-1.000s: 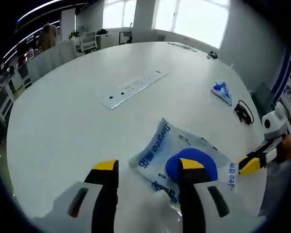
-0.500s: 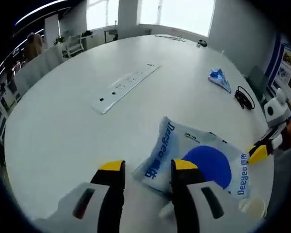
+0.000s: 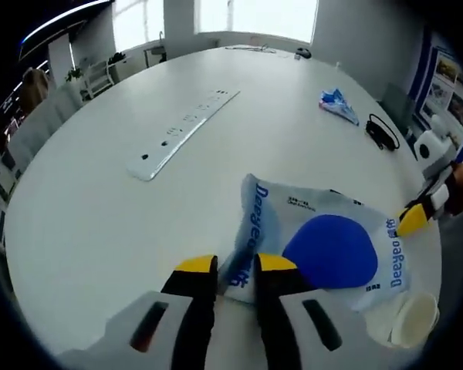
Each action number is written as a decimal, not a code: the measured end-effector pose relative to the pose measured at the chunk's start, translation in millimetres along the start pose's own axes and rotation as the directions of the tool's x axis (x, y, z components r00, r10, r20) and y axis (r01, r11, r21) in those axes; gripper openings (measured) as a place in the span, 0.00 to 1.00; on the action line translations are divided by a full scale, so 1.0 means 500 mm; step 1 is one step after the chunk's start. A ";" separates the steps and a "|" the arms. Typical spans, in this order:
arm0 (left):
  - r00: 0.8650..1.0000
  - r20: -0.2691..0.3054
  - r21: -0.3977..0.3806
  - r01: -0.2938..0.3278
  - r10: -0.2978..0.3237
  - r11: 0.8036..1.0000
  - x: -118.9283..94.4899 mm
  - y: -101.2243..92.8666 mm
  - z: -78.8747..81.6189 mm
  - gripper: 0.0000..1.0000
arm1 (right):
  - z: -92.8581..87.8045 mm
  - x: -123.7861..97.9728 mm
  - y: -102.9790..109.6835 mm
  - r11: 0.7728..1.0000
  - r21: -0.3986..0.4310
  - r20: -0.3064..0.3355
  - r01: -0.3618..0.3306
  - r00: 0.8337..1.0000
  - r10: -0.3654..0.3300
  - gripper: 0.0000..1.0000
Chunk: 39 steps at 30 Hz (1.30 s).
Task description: Arrange the tabletop items into an orderly group along one side of the table until the central work area is clear of visible clutter.
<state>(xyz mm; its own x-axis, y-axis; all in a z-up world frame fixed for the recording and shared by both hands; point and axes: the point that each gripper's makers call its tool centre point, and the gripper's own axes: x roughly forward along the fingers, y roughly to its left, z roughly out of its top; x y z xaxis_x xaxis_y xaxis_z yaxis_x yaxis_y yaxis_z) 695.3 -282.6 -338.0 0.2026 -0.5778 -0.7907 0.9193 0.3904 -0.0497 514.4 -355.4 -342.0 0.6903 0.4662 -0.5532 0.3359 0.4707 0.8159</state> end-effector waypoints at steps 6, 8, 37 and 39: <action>1.000 0.003 0.036 0.011 -0.012 0.999 -0.001 0.000 -0.002 0.11 | 0.012 0.004 -0.004 0.999 0.041 0.022 0.001 1.000 -0.002 0.04; 1.000 0.004 0.037 0.014 -0.015 0.999 -0.001 0.001 -0.003 0.10 | 0.018 0.005 -0.007 0.998 0.068 0.038 0.003 0.999 -0.005 0.04; 0.999 0.039 -0.033 0.007 -0.005 0.999 -0.033 -0.004 0.021 0.00 | 0.092 -0.024 0.030 0.999 -0.003 0.104 -0.040 0.994 0.040 0.00; 0.999 0.042 -0.041 0.008 -0.006 0.999 -0.038 -0.008 0.025 0.00 | 0.100 -0.030 0.033 0.999 -0.018 0.110 -0.042 0.993 0.044 0.00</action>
<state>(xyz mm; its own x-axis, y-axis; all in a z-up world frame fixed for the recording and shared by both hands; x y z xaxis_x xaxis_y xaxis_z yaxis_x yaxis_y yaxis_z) 692.2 -282.1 -315.2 0.2108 -0.6097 -0.7641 0.9062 0.4151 -0.0811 541.4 -392.3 -311.9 0.7706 0.4012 -0.4952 0.2952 0.4640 0.8352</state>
